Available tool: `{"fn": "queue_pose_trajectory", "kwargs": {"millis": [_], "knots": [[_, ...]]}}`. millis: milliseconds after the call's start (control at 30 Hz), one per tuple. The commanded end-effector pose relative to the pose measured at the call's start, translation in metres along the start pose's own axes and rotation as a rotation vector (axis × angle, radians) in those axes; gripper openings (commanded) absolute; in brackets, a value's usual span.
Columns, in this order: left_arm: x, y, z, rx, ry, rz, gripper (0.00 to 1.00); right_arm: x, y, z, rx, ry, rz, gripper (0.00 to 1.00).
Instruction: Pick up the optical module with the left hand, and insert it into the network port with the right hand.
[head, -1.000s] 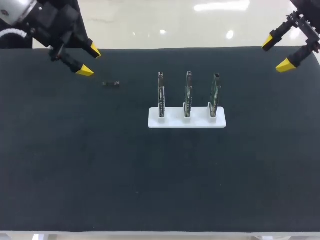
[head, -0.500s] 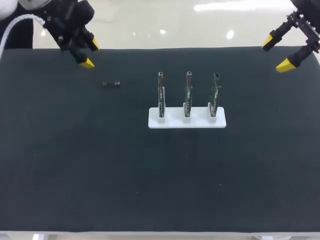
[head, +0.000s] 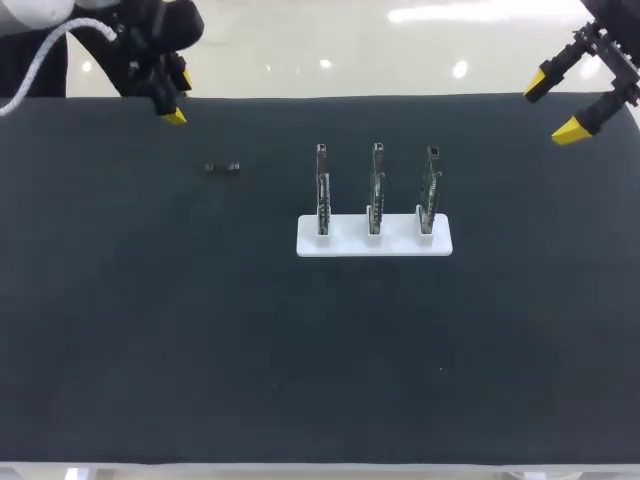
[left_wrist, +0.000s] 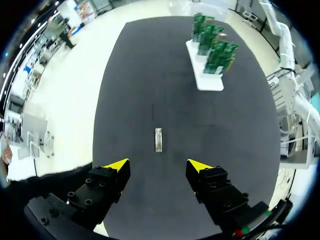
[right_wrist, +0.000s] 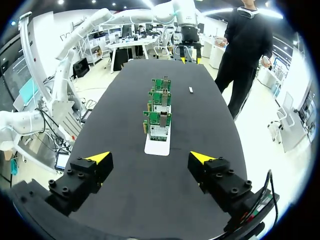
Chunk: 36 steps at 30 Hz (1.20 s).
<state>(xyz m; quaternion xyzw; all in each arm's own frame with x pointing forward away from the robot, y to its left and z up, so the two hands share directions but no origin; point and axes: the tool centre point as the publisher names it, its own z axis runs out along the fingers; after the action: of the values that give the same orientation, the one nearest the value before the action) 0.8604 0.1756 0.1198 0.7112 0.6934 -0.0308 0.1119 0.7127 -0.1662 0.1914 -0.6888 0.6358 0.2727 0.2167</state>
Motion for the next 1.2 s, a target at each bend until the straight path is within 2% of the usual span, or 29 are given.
{"fn": "queue_pose_trajectory", "kwargs": {"millis": [33,200,467,867,1200], "knots": [[-0.006,0.017,0.011,0.121,0.08,-0.03,1.0,0.0,0.001,0.0,0.002,0.0,0.0,1.0],[-0.003,0.019,0.03,0.116,0.1,-0.076,1.0,0.0,0.001,0.0,0.002,0.0,0.0,1.0],[0.003,0.016,0.047,0.17,0.12,-0.076,1.0,0.0,0.001,0.0,0.002,0.0,0.0,1.0],[0.007,0.014,0.072,0.155,0.14,-0.066,1.0,0.0,0.001,0.0,0.002,0.0,0.0,1.0],[0.007,0.014,0.072,0.15,0.141,-0.067,1.0,0.0,0.001,0.0,0.002,0.0,0.0,1.0]]}}
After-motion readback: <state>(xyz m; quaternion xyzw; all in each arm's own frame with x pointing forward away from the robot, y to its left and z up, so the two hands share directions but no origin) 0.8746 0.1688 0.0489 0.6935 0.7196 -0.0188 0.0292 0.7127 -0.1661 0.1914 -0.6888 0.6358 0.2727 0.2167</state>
